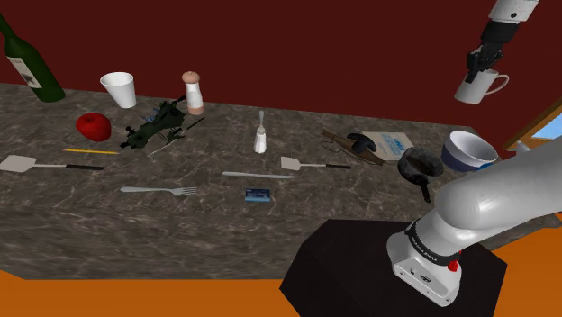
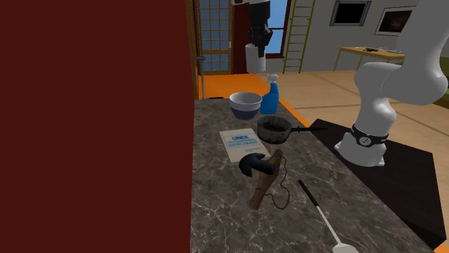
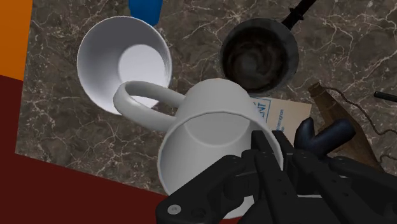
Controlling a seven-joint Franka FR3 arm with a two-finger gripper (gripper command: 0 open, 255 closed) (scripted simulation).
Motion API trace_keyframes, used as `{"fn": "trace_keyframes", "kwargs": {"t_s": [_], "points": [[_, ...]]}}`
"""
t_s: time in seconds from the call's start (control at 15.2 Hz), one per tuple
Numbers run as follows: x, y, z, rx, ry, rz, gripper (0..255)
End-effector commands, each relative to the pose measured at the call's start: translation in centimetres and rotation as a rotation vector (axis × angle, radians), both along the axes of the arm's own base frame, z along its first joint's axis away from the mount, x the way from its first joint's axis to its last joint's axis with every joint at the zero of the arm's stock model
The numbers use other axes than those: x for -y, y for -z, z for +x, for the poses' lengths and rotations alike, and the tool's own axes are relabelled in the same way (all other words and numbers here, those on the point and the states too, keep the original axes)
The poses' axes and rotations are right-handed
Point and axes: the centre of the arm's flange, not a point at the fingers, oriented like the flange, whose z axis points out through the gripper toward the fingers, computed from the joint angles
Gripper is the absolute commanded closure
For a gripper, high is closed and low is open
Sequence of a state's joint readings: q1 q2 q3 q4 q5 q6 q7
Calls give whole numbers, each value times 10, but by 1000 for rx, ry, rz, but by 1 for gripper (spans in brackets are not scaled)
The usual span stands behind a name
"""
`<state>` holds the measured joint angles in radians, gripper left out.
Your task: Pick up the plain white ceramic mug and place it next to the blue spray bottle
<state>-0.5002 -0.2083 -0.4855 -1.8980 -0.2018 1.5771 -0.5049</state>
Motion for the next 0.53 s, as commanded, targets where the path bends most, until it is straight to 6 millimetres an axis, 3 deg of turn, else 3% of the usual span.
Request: {"fn": "trace_keyframes", "kwargs": {"t_s": [0.0,0.46], "points": [[8,2,-28,0,-2,0,255],[41,2,-114,0,-2,0,255]]}}
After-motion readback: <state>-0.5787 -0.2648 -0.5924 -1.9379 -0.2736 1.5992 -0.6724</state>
